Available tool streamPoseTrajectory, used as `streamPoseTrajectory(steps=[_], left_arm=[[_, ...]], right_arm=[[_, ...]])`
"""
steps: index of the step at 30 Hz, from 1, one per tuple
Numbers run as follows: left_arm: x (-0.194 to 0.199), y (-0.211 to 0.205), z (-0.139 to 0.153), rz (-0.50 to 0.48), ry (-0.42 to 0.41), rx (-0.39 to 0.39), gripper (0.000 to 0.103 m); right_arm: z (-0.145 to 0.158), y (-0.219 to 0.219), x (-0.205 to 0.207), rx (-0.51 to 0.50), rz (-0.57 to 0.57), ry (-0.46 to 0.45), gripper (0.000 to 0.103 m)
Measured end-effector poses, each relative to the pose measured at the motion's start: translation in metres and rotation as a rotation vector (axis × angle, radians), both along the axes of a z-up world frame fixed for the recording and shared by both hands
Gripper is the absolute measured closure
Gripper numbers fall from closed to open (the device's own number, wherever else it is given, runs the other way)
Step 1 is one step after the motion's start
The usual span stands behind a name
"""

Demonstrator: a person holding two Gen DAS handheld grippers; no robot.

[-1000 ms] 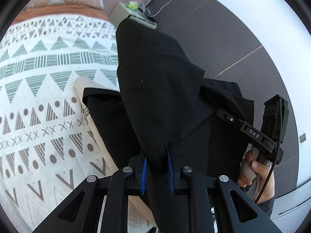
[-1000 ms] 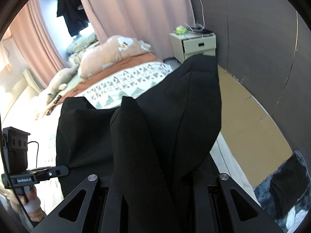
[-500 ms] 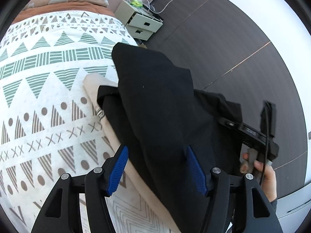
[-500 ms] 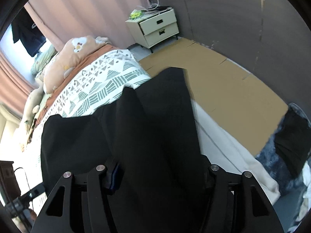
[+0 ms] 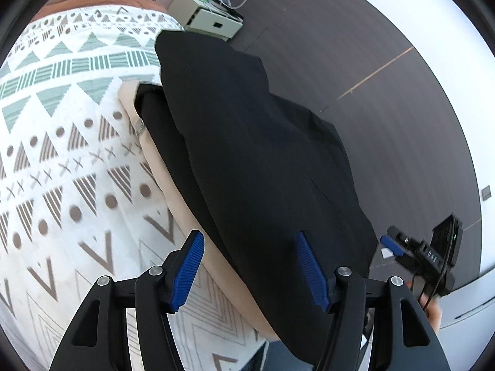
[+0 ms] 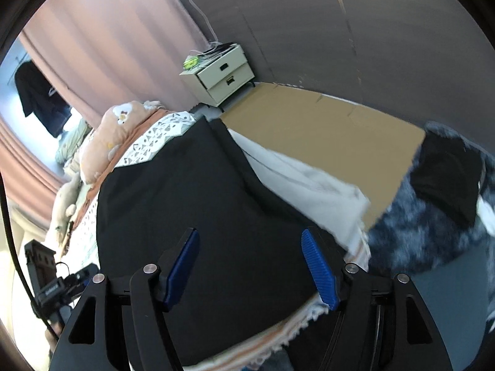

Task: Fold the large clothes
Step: 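Carry the lifted jacket with both grippers toward the clothes stack, then lower the jacket onto the folded clothes stack with both grippers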

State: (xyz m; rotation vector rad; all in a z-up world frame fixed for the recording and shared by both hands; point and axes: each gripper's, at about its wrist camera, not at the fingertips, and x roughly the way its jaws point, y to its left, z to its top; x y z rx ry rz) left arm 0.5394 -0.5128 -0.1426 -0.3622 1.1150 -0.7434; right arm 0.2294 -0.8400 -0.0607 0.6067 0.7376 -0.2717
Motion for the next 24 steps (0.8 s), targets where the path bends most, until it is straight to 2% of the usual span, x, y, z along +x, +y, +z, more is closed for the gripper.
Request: streamPoseTrajectory(steps=[2,4,7,14,16,17,19,20,22,24], left_arm=[[-0.007,-0.005,-0.001,-0.010,0.010,-0.001,0.039],[-0.016,-0.009,-0.003,-0.023,0.017,-0.004,0.040],[-0.028,-0.014,-0.004,-0.043,0.026,-0.010,0.039],[-0.052,-0.024,-0.013,-0.086,0.044,-0.034,0.039],[-0.050,-0.024,-0.017,-0.074,0.061,-0.055,0.039],[-0.050,-0.024,-0.020,-0.065,0.068,-0.063,0.038],[-0.052,-0.025,-0.025,-0.052,0.090,-0.083,0.032],[-0.055,-0.026,-0.027,-0.054,0.100,-0.096,0.032],[-0.056,-0.030,-0.031,-0.062,0.121,-0.124,0.032],[-0.056,-0.037,-0.030,-0.069,0.133,-0.135,0.032]], right_arm=[[-0.010,-0.002,-0.018,0.034,-0.031,-0.012,0.033],[-0.024,-0.006,-0.029,0.089,-0.063,-0.037,0.025],[-0.049,-0.008,-0.047,0.178,-0.111,-0.083,0.024],[-0.097,-0.004,-0.033,0.391,-0.100,-0.204,0.024],[-0.109,-0.005,-0.028,0.444,-0.124,-0.210,0.025],[-0.114,-0.004,-0.025,0.468,-0.130,-0.217,0.027],[-0.113,-0.001,-0.022,0.467,-0.122,-0.227,0.052],[-0.108,0.001,-0.021,0.436,-0.123,-0.221,0.055],[-0.101,0.003,-0.020,0.408,-0.122,-0.222,0.074],[-0.091,0.003,-0.019,0.396,-0.108,-0.240,0.080]])
